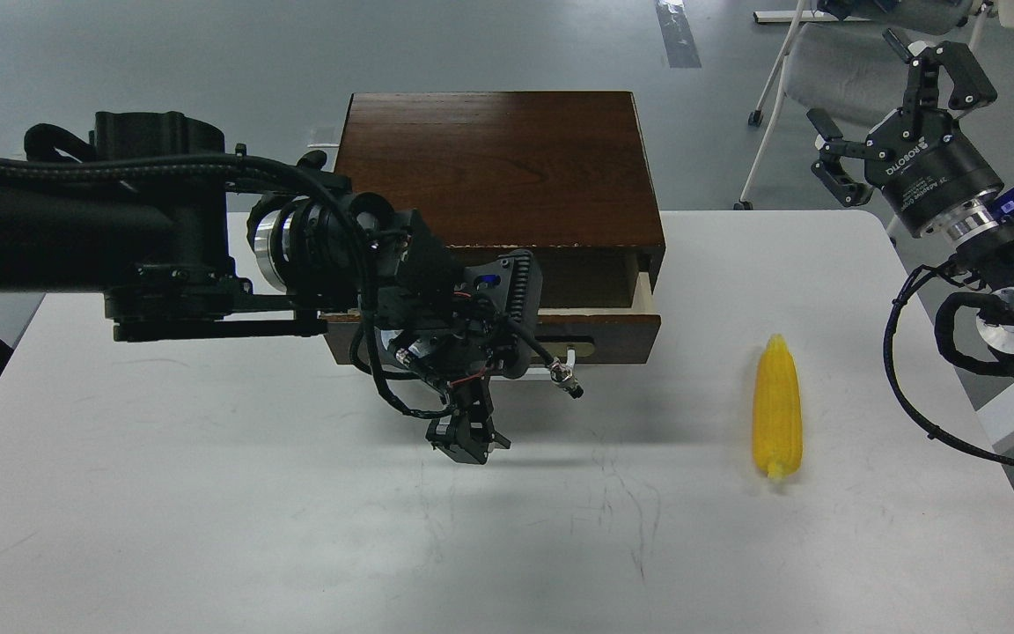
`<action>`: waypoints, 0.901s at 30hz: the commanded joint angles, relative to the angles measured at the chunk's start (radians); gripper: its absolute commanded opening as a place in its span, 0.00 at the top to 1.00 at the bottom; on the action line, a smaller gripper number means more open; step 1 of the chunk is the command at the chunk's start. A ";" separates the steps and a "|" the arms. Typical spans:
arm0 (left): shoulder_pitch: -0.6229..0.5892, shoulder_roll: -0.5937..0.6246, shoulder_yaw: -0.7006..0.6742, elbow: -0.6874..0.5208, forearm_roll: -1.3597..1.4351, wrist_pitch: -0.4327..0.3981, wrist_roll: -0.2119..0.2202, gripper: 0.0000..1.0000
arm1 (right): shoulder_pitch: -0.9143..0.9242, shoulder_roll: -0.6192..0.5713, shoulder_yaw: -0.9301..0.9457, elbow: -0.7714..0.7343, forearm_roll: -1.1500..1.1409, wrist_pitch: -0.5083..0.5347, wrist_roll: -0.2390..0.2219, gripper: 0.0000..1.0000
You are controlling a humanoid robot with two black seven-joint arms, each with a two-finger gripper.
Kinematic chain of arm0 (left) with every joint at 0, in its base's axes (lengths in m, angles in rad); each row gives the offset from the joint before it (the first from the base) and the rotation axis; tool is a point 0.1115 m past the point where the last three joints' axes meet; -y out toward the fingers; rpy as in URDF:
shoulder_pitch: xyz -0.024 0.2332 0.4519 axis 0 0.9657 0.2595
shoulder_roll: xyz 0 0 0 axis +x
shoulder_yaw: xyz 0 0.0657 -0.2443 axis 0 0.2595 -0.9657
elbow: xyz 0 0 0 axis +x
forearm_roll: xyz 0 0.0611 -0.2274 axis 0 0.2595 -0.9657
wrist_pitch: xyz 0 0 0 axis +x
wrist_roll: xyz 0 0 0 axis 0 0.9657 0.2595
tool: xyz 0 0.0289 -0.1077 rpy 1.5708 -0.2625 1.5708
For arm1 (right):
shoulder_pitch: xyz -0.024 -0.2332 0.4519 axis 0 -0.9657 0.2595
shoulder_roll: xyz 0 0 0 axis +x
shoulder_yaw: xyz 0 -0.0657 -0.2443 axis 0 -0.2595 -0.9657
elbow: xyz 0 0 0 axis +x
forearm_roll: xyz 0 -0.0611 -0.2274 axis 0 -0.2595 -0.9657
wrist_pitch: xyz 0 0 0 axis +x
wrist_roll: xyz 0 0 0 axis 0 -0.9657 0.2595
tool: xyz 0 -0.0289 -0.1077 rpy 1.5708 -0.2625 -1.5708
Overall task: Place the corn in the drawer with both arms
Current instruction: 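Hook the drawer handle with the left gripper and pull it toward the robot, then lift the left gripper away from the open drawer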
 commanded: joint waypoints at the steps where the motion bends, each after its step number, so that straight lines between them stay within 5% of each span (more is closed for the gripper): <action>1: -0.003 0.068 -0.009 -0.058 -0.004 0.000 -0.003 0.03 | 0.000 0.000 0.005 0.000 0.000 0.000 0.000 0.00; 10: -0.046 0.203 -0.080 -0.142 -0.102 0.000 -0.005 0.03 | 0.000 0.000 0.008 0.000 0.000 0.000 0.000 0.00; 19: -0.044 0.301 -0.385 -0.101 -0.432 0.000 0.011 0.02 | 0.000 0.003 0.010 0.000 0.000 0.000 0.000 0.00; 27: 0.040 0.395 -0.482 0.026 -0.816 0.000 0.100 0.02 | 0.003 -0.001 0.007 0.001 0.000 0.000 0.000 0.00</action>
